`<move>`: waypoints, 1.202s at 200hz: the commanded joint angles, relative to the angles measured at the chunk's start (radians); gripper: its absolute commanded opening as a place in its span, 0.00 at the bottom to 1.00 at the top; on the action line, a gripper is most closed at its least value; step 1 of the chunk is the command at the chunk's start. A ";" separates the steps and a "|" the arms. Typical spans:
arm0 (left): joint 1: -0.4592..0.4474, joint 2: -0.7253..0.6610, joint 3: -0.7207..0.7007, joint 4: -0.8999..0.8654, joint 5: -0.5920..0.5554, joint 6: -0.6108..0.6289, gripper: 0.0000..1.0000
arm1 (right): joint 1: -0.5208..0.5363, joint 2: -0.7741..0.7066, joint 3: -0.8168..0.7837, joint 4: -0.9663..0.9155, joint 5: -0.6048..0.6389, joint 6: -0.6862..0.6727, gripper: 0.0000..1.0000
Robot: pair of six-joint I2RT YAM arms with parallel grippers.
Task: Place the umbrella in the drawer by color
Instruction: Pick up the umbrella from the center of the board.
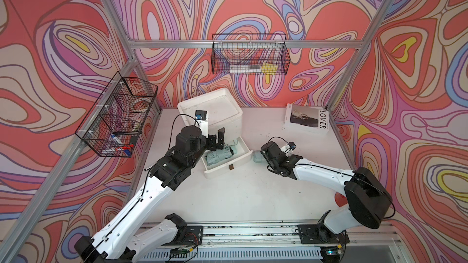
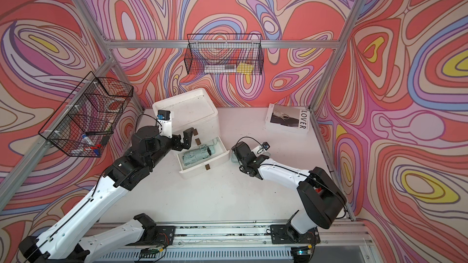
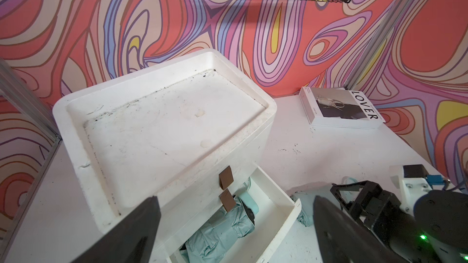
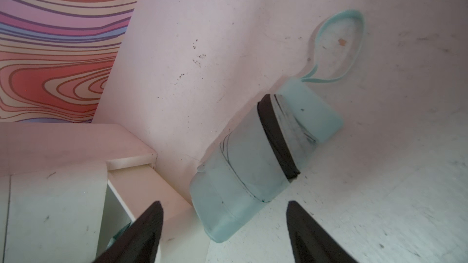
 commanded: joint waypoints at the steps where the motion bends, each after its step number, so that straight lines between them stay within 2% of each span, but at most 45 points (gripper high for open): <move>1: -0.006 -0.003 -0.002 0.013 -0.007 -0.026 0.99 | -0.017 0.042 -0.020 -0.001 -0.038 0.110 0.78; 30: -0.008 0.018 0.013 -0.008 0.015 -0.040 0.99 | -0.063 0.099 -0.070 0.114 -0.091 0.139 0.71; 58: -0.010 0.022 0.011 -0.008 0.012 -0.043 0.99 | -0.098 0.129 -0.144 0.227 -0.093 0.185 0.65; 78: -0.012 0.028 0.017 -0.017 0.010 -0.043 0.99 | -0.119 0.166 -0.146 0.255 -0.123 0.180 0.63; 90: -0.012 0.028 0.020 -0.019 0.013 -0.044 0.99 | -0.134 0.194 -0.137 0.272 -0.156 0.164 0.57; 105: -0.012 0.027 0.020 -0.018 0.014 -0.045 0.99 | -0.149 0.223 -0.143 0.305 -0.193 0.162 0.39; 117: -0.012 0.029 0.020 -0.020 0.010 -0.044 0.99 | -0.153 0.227 -0.160 0.337 -0.200 0.164 0.13; 126: -0.012 0.029 0.021 -0.021 0.006 -0.043 0.99 | -0.153 0.227 -0.171 0.343 -0.191 0.167 0.00; 175: -0.014 0.039 0.026 -0.025 0.033 -0.047 0.99 | -0.152 0.131 -0.208 0.290 -0.054 0.129 0.00; 212: -0.014 0.058 0.031 -0.029 0.036 -0.046 0.99 | -0.154 -0.111 -0.254 0.258 0.130 -0.136 0.00; 225: -0.014 0.061 0.026 -0.021 0.044 -0.045 0.99 | -0.154 -0.239 -0.287 0.293 0.181 -0.330 0.00; 240: -0.014 0.064 0.014 0.000 0.070 -0.046 0.99 | -0.152 -0.396 -0.330 0.357 0.183 -0.587 0.00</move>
